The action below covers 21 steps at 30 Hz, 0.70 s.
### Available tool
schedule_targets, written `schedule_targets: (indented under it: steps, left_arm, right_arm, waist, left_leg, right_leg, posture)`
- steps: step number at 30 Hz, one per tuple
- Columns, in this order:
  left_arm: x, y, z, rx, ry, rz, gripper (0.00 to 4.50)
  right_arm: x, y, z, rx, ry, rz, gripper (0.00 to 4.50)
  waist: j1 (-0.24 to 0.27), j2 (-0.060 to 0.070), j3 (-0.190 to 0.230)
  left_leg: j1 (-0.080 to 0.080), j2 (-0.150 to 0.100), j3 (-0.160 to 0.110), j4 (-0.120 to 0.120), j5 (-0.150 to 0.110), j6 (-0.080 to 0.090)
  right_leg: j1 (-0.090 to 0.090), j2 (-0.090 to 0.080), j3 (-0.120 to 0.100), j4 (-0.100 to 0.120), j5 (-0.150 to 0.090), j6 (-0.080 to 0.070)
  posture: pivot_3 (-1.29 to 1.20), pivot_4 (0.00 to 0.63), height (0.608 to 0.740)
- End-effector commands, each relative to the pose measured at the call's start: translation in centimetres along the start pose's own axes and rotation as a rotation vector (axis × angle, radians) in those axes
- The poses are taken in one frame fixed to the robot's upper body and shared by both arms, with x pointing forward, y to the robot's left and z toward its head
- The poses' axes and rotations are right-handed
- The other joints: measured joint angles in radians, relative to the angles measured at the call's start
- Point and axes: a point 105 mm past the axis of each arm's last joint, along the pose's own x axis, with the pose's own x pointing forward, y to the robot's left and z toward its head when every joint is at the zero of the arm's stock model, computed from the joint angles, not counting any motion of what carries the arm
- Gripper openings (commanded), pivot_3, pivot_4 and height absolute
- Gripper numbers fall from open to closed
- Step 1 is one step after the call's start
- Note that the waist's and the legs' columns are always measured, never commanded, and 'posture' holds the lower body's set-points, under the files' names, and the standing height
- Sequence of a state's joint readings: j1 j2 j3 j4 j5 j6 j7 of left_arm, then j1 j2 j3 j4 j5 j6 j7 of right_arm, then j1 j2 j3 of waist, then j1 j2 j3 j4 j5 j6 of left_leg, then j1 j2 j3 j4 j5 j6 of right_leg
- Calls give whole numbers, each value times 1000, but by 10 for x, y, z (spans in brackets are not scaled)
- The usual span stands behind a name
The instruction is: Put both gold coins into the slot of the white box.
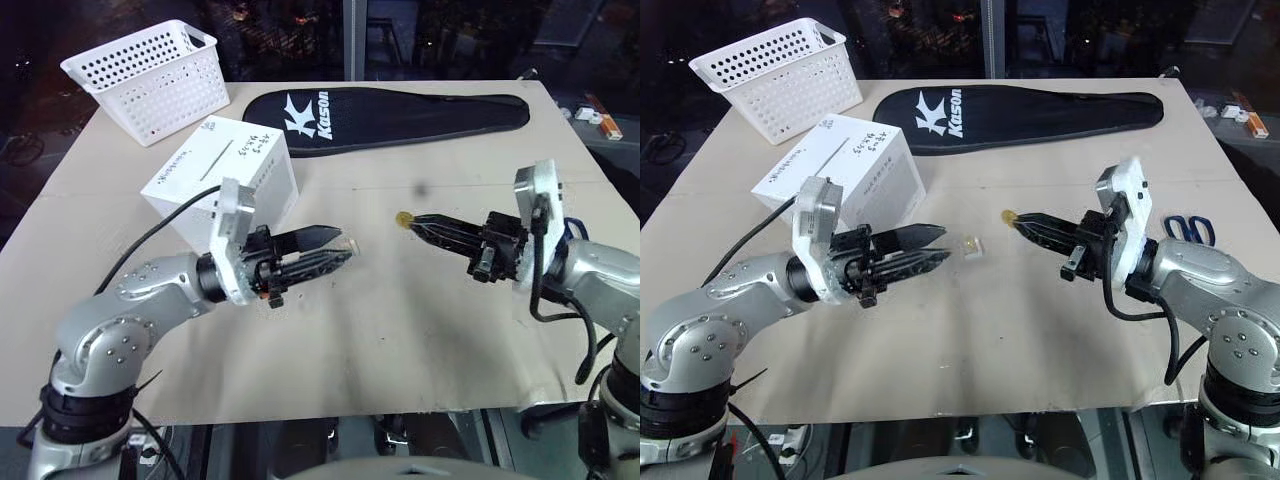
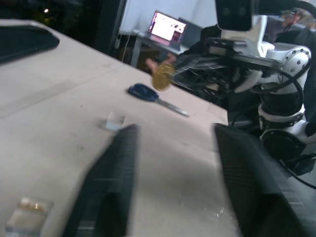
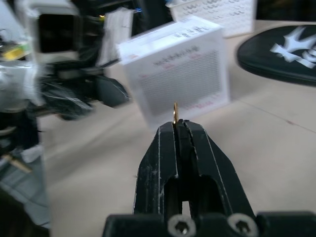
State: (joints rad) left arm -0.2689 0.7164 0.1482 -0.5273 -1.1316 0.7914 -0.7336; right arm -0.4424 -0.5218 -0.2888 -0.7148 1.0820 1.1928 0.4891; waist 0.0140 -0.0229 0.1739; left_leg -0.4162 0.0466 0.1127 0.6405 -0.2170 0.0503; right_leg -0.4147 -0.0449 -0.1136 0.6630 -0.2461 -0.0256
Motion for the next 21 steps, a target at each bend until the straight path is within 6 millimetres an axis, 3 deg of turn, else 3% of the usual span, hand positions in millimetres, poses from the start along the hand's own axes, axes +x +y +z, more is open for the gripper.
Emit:
schedule_targets:
  steps: [1, 10, 21]
  left_arm:
    - [4, -5, 5, 9, -16, -45, 2248]
    - [13, -7, 6, 19, -28, -70, 2248]
    - [9, -7, 6, 14, -32, -44, 2248]
  right_arm:
    - [3, 12, 8, -19, -3, 70, 0]
    - [14, 22, 10, -5, 2, 142, 0]
    - [17, 30, 12, 12, -15, 164, 0]
  waist:
    - [-1, 0, 0]
    - [-1, 0, 0]
    - [0, 0, 0]
  left_leg:
    - [0, 0, 0, 0, 0, 0]
    - [0, 0, 0, 0, 1, -2]
    - [0, 0, 0, 1, 1, -2]
  right_leg:
    - [0, 0, 0, 0, 0, 0]
    - [0, 0, 0, 0, 0, 0]
    - [0, 0, 0, 0, 0, 0]
  posture:
    - [0, 150, 738]
    - [0, 150, 738]
    - [0, 150, 738]
